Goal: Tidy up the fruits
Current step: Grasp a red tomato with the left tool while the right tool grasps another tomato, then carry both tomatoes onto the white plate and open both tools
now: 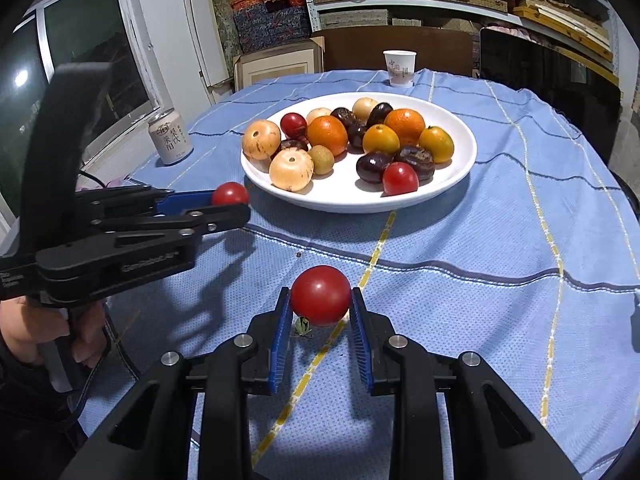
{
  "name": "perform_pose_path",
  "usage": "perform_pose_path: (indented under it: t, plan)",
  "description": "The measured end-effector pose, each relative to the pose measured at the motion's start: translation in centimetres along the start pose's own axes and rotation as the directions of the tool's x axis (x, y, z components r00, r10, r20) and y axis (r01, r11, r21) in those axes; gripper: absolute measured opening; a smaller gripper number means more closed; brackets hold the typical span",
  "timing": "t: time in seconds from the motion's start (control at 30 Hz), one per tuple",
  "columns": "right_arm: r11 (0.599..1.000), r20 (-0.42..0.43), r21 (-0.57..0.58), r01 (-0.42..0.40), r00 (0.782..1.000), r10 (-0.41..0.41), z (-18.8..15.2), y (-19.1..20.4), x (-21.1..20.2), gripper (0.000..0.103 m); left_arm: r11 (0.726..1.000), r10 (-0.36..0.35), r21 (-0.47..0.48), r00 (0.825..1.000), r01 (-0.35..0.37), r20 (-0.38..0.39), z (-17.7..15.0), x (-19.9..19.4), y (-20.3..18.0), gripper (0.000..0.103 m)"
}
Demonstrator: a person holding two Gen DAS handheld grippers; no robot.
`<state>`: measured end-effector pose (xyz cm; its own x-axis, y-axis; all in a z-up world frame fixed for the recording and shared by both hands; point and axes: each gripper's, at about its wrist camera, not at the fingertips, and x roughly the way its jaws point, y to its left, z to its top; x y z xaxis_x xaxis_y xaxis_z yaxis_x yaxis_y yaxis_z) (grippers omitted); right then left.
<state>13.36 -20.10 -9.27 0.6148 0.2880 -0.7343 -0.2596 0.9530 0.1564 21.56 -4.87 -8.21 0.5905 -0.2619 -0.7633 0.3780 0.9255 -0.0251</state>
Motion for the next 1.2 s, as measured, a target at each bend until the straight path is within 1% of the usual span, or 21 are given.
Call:
perform_pose_path:
  t: [0.17, 0.23, 0.33, 0.47, 0.53, 0.6, 0.73, 0.83, 0.87, 0.93, 0.97, 1.0, 1.03, 1.07, 1.13, 1.2]
  plan:
    - [1.000, 0.035, -0.014, 0.017, 0.999, -0.016, 1.0, -0.1, -1.2, 0.029, 1.000, -0.009, 0.009, 0.999, 0.009, 0.049, 0.6, -2.5, -0.4, 0.031]
    - [0.999, 0.060, -0.026, 0.028, 0.998, -0.026, 1.9, -0.1, -2.1, 0.029, 1.000, -0.017, 0.015, 0.997, 0.016, 0.076, 1.3, -3.7, -0.5, 0.031]
    - [0.998, 0.097, -0.047, 0.046, 0.994, -0.041, 3.9, -0.4, -3.4, 0.029, 0.999, -0.023, 0.037, 0.994, 0.019, 0.107, 2.8, -5.1, -0.8, 0.031]
    - [0.996, 0.130, -0.057, 0.063, 0.990, -0.055, 7.8, -1.6, -4.1, 0.029, 0.998, -0.039, 0.059, 0.991, 0.032, 0.126, 5.6, -5.6, -1.1, 0.031]
    - [0.996, 0.134, -0.059, 0.063, 0.989, -0.054, 9.5, -2.1, -3.9, 0.029, 0.997, -0.038, 0.069, 0.990, 0.029, 0.133, 7.0, -5.2, -1.3, 0.031]
    - [0.996, 0.127, -0.072, 0.056, 0.991, -0.046, 11.1, -2.5, -3.1, 0.030, 0.997, -0.049, 0.060, 0.992, 0.042, 0.114, 8.3, -4.0, -1.1, 0.031]
    - [0.994, 0.076, -0.104, 0.041, 0.997, -0.033, 13.3, -3.1, 0.2, 0.030, 0.998, -0.061, 0.034, 0.996, 0.059, 0.065, 9.8, -0.7, -0.5, 0.031]
    - [0.993, 0.025, -0.118, 0.021, 1.000, -0.018, 13.8, -3.4, 3.1, 0.031, 0.998, -0.051, 0.025, 0.998, 0.050, 0.030, 10.2, 1.9, -0.1, 0.032]
    - [0.992, 0.008, -0.124, 0.015, 1.000, -0.014, 13.8, -3.4, 4.0, 0.033, 0.999, -0.045, 0.021, 0.999, 0.045, 0.020, 10.3, 2.6, 0.2, 0.035]
    - [0.993, 0.003, -0.118, 0.023, 1.000, -0.022, 13.6, -3.6, 4.8, 0.035, 0.999, -0.038, -0.004, 0.999, 0.038, 0.010, 10.1, 3.5, 0.9, 0.042]
    - [0.994, 0.001, -0.107, 0.008, 1.000, -0.008, 13.4, -3.8, 5.0, 0.037, 0.999, -0.030, -0.015, 0.999, 0.031, 0.013, 10.0, 3.6, 1.2, 0.052]
    - [0.995, 0.004, -0.101, 0.006, 1.000, -0.005, 13.2, -3.9, 5.0, 0.038, 1.000, -0.018, -0.020, 1.000, 0.018, 0.019, 9.9, 3.5, 1.4, 0.069]
    - [0.995, 0.008, -0.097, 0.011, 1.000, -0.010, 13.0, -4.0, 4.9, 0.040, 1.000, 0.000, -0.028, 1.000, 0.001, 0.031, 9.7, 3.3, 1.6, 0.079]
    - [0.996, 0.011, -0.092, 0.013, 1.000, -0.012, 12.8, -4.1, 4.7, 0.043, 0.999, 0.017, -0.041, 0.999, -0.015, 0.046, 9.4, 2.8, 1.8, 0.096]
    - [0.997, 0.026, -0.080, 0.016, 1.000, -0.014, 12.1, -4.1, 4.0, 0.046, 0.997, 0.047, -0.062, 0.996, -0.043, 0.075, 8.9, 1.7, 2.1, 0.098]
    - [0.997, 0.045, -0.070, 0.016, 0.999, -0.012, 11.3, -3.9, 2.9, 0.058, 0.995, 0.076, -0.076, 0.994, -0.070, 0.082, 8.3, 0.6, 2.0, 0.098]
